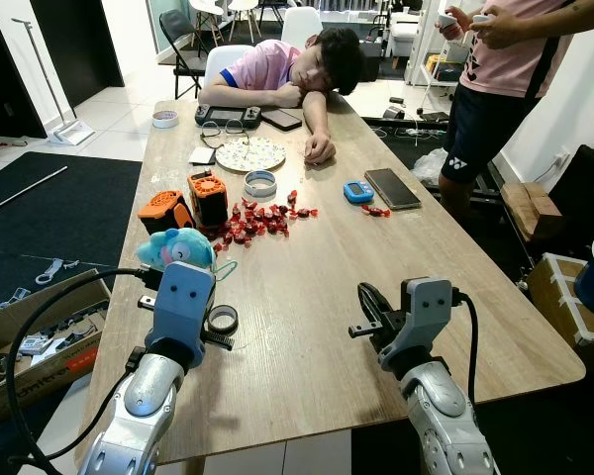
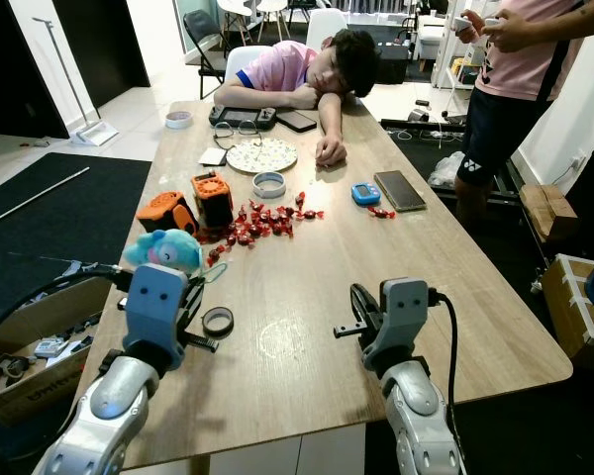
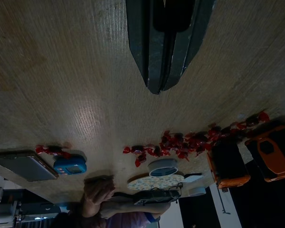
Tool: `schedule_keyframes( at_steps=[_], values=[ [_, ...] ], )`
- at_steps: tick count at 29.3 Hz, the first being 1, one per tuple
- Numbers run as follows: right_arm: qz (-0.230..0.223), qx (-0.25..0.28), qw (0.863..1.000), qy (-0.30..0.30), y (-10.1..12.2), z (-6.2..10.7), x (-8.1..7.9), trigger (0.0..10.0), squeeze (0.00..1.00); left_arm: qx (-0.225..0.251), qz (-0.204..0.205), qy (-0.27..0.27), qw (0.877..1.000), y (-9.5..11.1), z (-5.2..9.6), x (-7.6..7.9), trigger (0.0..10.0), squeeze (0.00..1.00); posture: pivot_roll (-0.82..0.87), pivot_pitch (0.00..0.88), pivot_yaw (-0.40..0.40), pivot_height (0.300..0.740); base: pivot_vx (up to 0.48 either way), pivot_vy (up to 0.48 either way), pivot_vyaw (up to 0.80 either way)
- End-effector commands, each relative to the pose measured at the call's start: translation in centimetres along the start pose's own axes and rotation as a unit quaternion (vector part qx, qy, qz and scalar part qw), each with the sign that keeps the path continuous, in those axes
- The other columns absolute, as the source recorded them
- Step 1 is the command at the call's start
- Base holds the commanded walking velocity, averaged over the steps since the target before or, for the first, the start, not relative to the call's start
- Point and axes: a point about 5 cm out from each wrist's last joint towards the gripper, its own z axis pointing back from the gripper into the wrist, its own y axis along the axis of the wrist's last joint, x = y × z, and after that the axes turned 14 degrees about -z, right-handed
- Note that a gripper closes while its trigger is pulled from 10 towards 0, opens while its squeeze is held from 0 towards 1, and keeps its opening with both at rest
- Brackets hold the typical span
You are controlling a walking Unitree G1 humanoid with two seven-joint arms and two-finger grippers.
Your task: Hang keys on a hook
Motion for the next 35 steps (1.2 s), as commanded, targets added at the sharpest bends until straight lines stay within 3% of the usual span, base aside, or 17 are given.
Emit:
schedule_keyframes(
  at_steps=[1,35],
  values=[
    [-0.003,-0.01,1.0,0.0,-0.56,0.11,0.01,10.0,0.0,-0.001,-0.004,0.001,1.0,-0.14,0.24,0.05,10.0,0.0,0.17,0.102,0.031,0.74,-0.352,0.0,0.0],
    [0.007,-0.015,1.0,0.015,-0.85,-0.22,-0.46,10.0,0.0,-0.005,-0.007,0.004,1.0,-0.34,0.47,-0.04,10.0,0.0,0.18,0.101,0.026,0.74,-0.299,0.0,0.0]
  ],
)
